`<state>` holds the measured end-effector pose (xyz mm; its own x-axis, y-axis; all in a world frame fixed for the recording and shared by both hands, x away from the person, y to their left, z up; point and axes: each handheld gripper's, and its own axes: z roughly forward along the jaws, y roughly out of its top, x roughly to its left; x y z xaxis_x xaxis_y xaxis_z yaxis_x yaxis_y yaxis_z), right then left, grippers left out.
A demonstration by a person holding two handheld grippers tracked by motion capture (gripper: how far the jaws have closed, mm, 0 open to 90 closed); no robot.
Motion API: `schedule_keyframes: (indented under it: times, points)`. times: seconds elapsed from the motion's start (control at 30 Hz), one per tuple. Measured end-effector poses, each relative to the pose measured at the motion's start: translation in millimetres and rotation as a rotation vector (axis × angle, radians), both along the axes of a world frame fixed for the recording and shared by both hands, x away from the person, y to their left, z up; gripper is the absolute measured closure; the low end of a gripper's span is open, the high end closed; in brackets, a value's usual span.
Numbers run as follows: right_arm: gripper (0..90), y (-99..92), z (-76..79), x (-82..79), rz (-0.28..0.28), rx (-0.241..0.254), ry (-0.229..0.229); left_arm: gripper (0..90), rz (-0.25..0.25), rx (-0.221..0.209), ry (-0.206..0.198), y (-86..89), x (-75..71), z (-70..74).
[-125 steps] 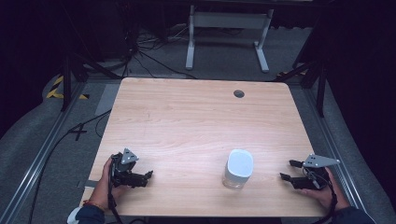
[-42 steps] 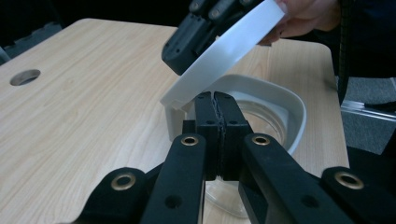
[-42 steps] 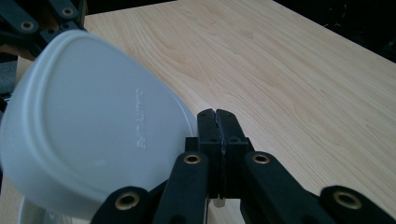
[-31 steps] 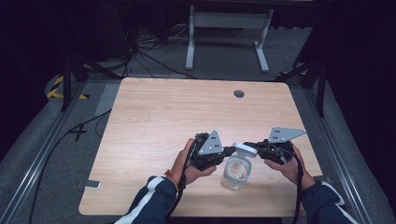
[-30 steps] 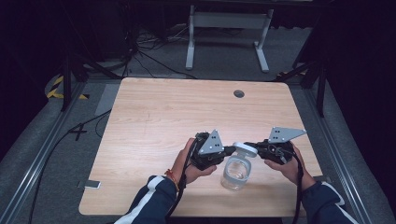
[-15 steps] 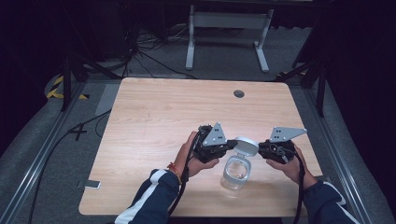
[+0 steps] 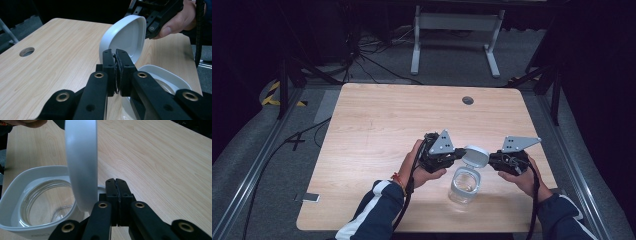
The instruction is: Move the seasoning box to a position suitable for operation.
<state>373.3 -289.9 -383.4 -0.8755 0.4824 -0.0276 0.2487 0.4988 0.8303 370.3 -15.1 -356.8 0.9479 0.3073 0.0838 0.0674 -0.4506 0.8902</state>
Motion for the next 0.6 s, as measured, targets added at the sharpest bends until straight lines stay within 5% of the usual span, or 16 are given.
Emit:
schedule_keyframes:
  times: [0.6]
  points:
    - [89.5,-2.5,1.3,-0.7,-0.014,-0.034,-0.009,84.4,0.027,0.061,-0.019,24.9,-9.0,-5.7]
